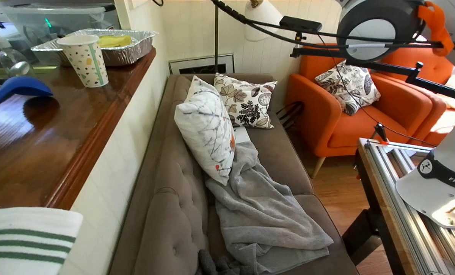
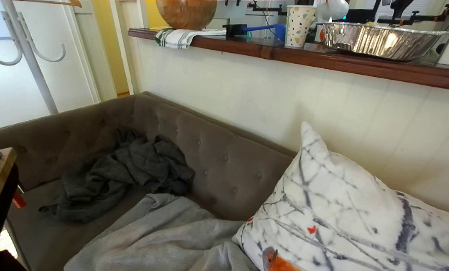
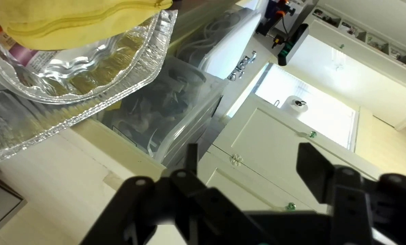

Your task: Put the yellow bag in the tray

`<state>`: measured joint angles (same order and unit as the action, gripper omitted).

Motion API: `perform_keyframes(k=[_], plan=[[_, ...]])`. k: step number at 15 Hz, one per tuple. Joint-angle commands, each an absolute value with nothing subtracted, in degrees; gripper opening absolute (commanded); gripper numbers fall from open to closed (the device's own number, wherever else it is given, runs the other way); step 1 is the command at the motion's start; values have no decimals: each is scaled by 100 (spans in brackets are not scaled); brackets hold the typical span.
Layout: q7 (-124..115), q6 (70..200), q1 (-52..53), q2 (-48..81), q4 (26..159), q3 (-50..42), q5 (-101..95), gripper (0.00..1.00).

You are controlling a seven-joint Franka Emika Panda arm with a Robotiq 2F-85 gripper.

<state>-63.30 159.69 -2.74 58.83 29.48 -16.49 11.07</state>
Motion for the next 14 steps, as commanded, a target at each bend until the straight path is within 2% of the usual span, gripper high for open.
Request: perform_keyframes(k=[1,8,9,14], plan=[[-5767,14507,-281,5150,3121,-1373,1157,100],[-4341,11324,-1139,4560,2318,135,1518,100],[-4161,11200,-1254,4202,2901,274,1613,100],[-3759,9276,-1808,4351,2553,552,1983,100]])
